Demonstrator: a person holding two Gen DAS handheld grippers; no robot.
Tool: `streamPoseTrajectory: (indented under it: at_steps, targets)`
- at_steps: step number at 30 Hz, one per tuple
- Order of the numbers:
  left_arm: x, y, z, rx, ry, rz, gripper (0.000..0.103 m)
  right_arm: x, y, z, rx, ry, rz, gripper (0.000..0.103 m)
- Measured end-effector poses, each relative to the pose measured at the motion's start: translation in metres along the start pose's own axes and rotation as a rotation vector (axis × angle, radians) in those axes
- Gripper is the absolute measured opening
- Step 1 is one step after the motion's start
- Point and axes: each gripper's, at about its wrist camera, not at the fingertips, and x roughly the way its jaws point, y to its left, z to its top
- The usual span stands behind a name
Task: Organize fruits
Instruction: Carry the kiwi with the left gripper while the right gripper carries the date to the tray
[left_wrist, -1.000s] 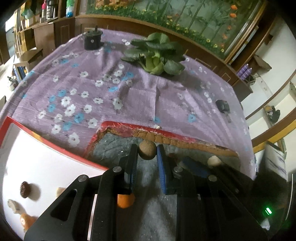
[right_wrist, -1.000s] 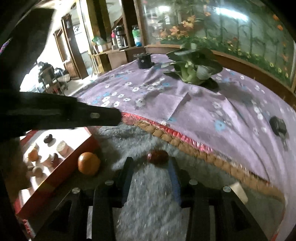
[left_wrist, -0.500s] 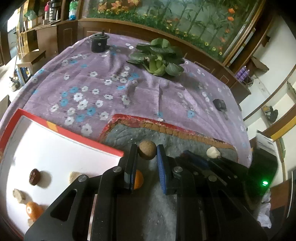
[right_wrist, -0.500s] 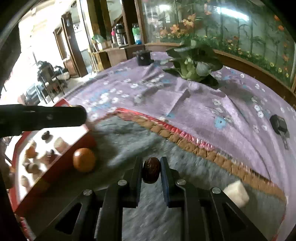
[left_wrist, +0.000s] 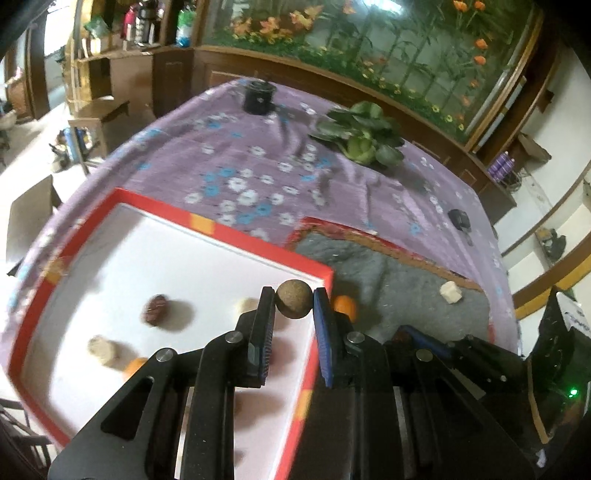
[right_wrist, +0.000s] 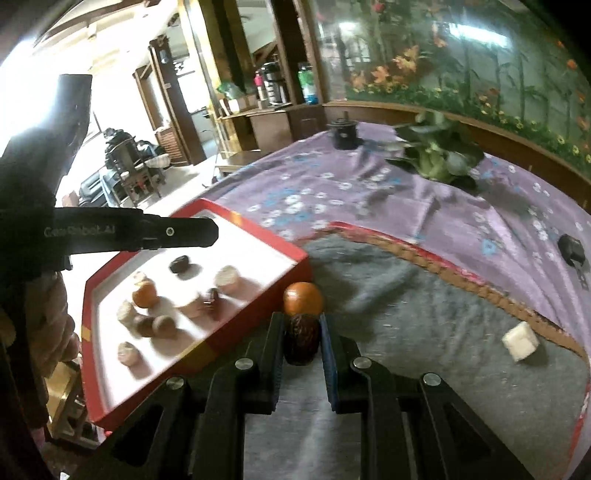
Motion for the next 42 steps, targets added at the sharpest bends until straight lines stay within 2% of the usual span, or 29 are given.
streamPoseTrajectory:
  at_steps: [5, 19, 28, 35, 42]
  targets:
    - [-0.015, 0.018, -0.011, 0.006, -0.038, 0.063, 0.020, 0.005, 0.026, 0.004, -0.027, 0.000, 0.026, 0.018]
    - [-0.029, 0.073, -0.025, -0.057, -0.064, 0.140, 0.020, 0.031, 0.091, 0.015, -0.117, 0.036, 0.097, 0.018]
    - [-0.030, 0.111, -0.039, -0.133, -0.042, 0.163, 0.020, 0.050, 0.107, 0.013, -0.135, 0.076, 0.123, 0.018]
    - [-0.027, 0.122, -0.047, -0.165, -0.031, 0.159, 0.020, 0.067, 0.117, 0.024, -0.145, 0.077, 0.141, 0.018]
    - [-0.023, 0.127, -0.057, -0.162, -0.010, 0.192, 0.020, 0.091, 0.123, 0.022, -0.164, 0.123, 0.155, 0.018]
